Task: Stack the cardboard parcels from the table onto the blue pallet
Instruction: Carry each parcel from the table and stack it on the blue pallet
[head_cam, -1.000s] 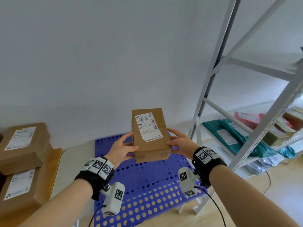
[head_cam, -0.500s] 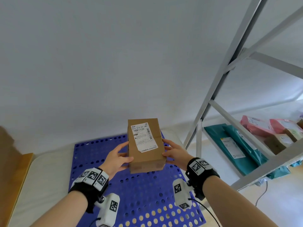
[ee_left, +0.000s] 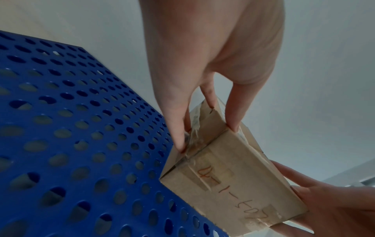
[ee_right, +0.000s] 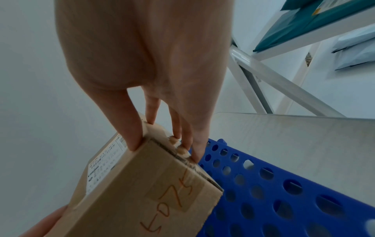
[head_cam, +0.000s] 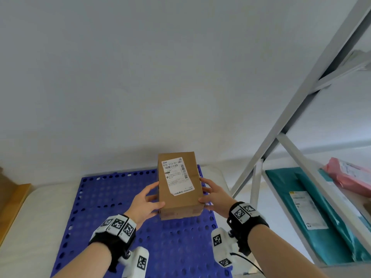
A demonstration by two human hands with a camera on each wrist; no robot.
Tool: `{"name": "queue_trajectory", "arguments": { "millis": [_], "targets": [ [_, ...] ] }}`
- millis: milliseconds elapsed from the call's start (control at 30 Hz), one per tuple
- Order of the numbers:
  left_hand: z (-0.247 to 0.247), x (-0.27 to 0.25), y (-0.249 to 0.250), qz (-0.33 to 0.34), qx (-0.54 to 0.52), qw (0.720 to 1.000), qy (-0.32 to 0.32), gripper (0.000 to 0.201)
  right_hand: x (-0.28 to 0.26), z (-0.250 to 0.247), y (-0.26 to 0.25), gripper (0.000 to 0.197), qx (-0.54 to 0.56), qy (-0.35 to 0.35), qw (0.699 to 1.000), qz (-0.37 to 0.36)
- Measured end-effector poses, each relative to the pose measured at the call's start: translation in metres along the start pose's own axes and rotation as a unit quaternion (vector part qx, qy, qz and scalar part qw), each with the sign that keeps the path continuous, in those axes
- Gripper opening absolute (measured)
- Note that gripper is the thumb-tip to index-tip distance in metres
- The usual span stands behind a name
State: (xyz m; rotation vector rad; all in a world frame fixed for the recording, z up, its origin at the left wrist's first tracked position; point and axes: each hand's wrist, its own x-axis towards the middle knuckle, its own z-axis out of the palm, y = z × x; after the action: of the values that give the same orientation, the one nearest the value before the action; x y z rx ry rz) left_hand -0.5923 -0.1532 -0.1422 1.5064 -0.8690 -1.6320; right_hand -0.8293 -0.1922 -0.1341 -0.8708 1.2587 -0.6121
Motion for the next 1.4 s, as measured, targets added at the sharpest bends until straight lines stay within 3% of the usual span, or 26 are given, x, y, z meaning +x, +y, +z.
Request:
{"name": "queue_trajectory", "arguments": {
  "millis": [500, 667, 1133, 1400],
  "targets": [
    [0.015, 0.047, -0.009, -0.037, -0.036, 0.998, 0.039, 0.066, 0.058, -0.025, 0.006, 0.067, 0.000, -0.053, 0.999, 0.006],
    [0.012, 0.054, -0.013, -0.047, -0.050, 0.997, 0.045, 0.065, 0.066, -0.024, 0.010, 0.072, -0.004, -0.042, 0.999, 0.006],
    [0.015, 0.053, -0.014, -0.048, -0.072, 0.994, 0.065, 0.060, 0.072, -0.027, 0.011, 0.059, -0.006, -0.026, 1.000, -0.001],
    [0.004, 0.035, -0.003, -0.042, -0.045, 0.990, 0.130, 0.048, 0.070, -0.037, 0.000, 0.070, -0.058, 0.009, 0.998, -0.017]
  ]
}}
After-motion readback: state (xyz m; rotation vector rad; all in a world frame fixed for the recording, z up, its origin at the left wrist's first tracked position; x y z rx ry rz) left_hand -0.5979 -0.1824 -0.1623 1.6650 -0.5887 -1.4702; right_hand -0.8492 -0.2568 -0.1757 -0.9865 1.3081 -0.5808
